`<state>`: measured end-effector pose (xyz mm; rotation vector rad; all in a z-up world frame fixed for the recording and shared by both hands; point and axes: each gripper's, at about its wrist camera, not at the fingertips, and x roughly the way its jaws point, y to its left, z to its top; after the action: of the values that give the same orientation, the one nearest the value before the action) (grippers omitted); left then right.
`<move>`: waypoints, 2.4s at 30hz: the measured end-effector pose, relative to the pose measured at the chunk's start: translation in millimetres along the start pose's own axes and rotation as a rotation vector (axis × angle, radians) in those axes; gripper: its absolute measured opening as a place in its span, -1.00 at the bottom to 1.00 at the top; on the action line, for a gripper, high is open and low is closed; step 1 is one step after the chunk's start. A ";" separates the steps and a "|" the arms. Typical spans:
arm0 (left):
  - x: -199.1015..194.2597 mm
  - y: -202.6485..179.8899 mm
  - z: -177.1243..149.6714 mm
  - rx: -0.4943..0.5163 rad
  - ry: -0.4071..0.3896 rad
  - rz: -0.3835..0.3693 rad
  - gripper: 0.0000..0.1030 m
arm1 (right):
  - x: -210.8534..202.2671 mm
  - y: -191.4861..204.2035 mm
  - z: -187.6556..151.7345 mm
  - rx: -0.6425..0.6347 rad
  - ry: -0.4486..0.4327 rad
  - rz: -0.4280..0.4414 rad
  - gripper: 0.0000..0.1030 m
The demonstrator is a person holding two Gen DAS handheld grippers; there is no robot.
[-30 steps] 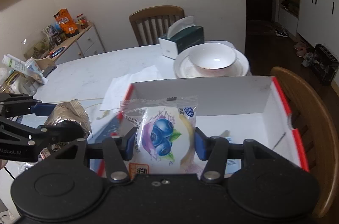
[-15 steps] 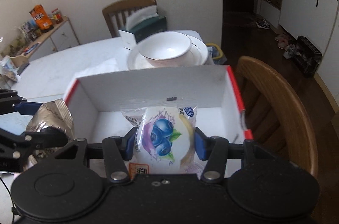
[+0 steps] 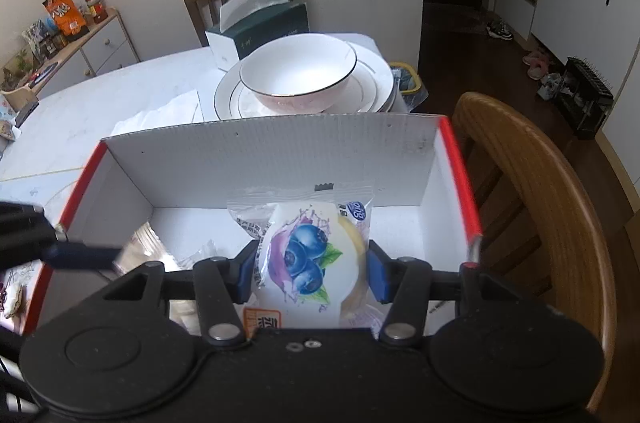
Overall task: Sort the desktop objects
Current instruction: 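Carry the foil packet and bread bag with both grippers into the red box, then open the left gripper dropping the foil packet while the right releases the bread bag, then withdraw both grippers from the red box back toward the table pile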
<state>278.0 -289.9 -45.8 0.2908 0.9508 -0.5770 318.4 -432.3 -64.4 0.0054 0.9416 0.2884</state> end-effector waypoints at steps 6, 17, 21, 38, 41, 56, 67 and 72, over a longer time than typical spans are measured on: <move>13.5 1.0 -3.8 -0.013 0.041 -0.004 0.03 | 21.1 1.6 6.0 -0.027 0.048 -0.026 0.02; 7.1 1.5 -9.1 -0.020 0.020 -0.023 0.03 | 43.8 7.9 14.2 -0.090 0.141 -0.062 0.05; 3.1 1.2 -10.0 -0.030 0.007 -0.032 0.03 | 43.9 7.5 13.9 -0.087 0.143 -0.060 0.08; -18.0 -4.2 -11.5 -0.038 -0.051 -0.023 0.09 | 10.2 4.4 8.0 -0.068 0.071 -0.031 0.38; -23.0 -3.7 -13.5 -0.042 -0.063 -0.022 0.11 | -1.4 5.8 5.7 -0.062 0.046 -0.010 0.39; -67.7 3.8 -25.8 -0.078 -0.170 -0.007 0.24 | -64.4 35.0 4.7 -0.067 -0.114 0.086 0.58; -103.2 17.1 -45.7 -0.101 -0.235 0.006 0.43 | -89.9 61.9 -5.6 -0.047 -0.187 0.117 0.70; -119.1 26.7 -57.7 -0.113 -0.258 0.017 0.47 | -97.4 77.1 -11.9 -0.040 -0.204 0.126 0.74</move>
<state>201.1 -200.9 20.5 0.1196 0.7281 -0.5289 236.4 -383.6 16.0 0.0561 0.7338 0.4154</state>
